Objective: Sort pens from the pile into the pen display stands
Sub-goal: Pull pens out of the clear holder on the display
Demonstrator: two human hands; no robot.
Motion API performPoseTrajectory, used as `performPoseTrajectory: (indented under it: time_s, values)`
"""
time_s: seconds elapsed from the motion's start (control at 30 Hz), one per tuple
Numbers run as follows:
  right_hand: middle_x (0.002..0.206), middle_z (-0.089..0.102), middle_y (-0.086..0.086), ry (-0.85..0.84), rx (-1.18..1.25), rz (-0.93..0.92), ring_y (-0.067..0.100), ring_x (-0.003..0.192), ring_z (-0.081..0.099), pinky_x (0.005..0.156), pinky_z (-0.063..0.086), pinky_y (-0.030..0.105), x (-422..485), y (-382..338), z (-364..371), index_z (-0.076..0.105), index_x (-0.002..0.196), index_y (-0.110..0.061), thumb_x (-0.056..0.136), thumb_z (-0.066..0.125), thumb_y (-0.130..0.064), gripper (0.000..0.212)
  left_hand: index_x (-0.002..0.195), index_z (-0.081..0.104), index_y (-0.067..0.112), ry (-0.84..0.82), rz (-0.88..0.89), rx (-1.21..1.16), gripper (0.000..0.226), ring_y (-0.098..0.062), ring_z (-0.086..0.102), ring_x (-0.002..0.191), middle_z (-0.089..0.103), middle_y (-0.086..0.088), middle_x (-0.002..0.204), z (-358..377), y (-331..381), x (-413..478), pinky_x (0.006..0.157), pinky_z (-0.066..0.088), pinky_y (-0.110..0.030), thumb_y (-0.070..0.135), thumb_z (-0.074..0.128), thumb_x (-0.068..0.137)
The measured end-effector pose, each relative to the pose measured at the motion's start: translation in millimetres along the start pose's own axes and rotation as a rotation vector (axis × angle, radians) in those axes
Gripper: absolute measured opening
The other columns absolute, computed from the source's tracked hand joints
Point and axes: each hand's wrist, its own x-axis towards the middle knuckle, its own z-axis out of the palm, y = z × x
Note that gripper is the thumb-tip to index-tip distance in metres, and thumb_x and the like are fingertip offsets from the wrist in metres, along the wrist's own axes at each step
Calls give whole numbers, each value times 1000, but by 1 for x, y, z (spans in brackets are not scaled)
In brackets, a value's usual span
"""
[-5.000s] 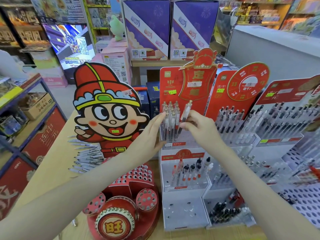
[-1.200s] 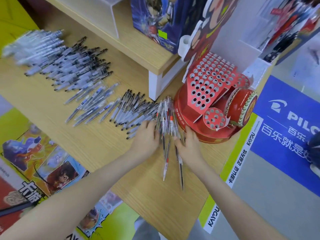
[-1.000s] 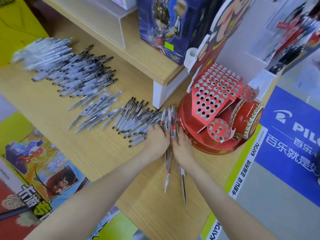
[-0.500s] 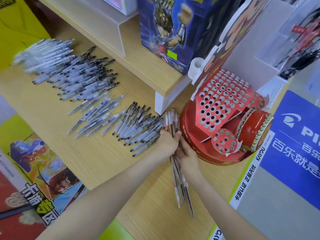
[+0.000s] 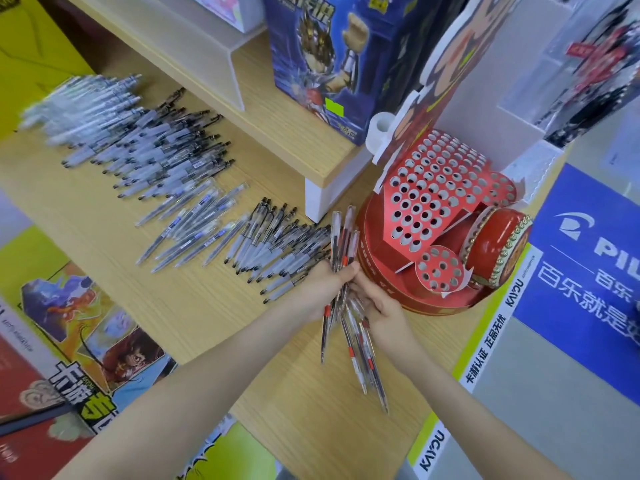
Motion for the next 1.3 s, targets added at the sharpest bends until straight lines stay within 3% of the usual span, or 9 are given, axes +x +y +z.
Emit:
performPoseTrajectory:
  time_s: [0.13,0.23,0.33,0.5,0.63,0.77,0.83,1.0,1.3]
  values:
    - [133,50,0,170,-222,-97,12,125,47,110,36,36,-20,14,0,40,138,-23,89,36,17,63,101,56,9,-43,58,20,21,-21,64,75,67,-8,81,-2,-13,-12,77,55,-37,27,62,93]
    - [138,40,4,249,-598,-29,23,130,35,110,30,44,-28,23,-1,28,145,-14,86,67,-22,71,92,48,10,-32,97,-55,10,-16,53,57,55,-5,67,-11,-21,-24,56,50,-24,9,57,95]
    - [143,34,8,171,-1003,151,28,128,34,105,30,41,-30,37,16,19,148,-9,75,64,-61,100,96,45,11,36,156,-20,11,-14,51,55,51,-2,64,-26,-34,-36,58,47,-26,9,55,96]
    - [100,59,13,356,-1219,43,28,86,50,72,49,38,-22,57,58,56,121,2,77,67,-28,54,88,43,18,205,190,-78,15,-17,49,57,49,-3,64,-55,-62,-55,58,42,-30,13,54,97]
    - [83,56,15,309,-1382,34,29,70,54,66,44,35,-10,48,78,59,104,5,75,27,4,43,84,42,16,251,213,-44,18,-22,48,57,50,-8,65,-69,-81,-65,51,41,-30,16,55,96]
    - [89,55,20,285,-1174,30,36,80,58,67,47,36,-1,28,72,44,101,4,69,48,18,35,85,41,20,247,214,-63,17,-16,47,54,50,-7,67,-68,-85,-70,45,41,-24,18,54,97]
    - [99,53,19,264,-916,160,34,90,54,70,42,35,4,26,63,39,109,1,83,40,12,28,90,42,21,237,207,-86,14,-14,50,57,52,-6,70,-67,-85,-71,47,43,-22,20,54,98]
    - [76,36,-1,183,-613,97,21,67,40,50,23,28,-2,9,41,30,98,-12,93,37,-1,14,109,42,15,205,201,-53,18,-14,55,67,55,-2,76,-62,-78,-70,61,46,-25,25,53,98]
    - [62,45,2,194,26,53,14,50,44,49,42,23,-14,-41,42,45,97,-15,96,52,-15,7,99,43,14,59,253,-77,12,-14,54,62,52,-5,74,-49,-55,-78,58,46,-25,19,54,98]
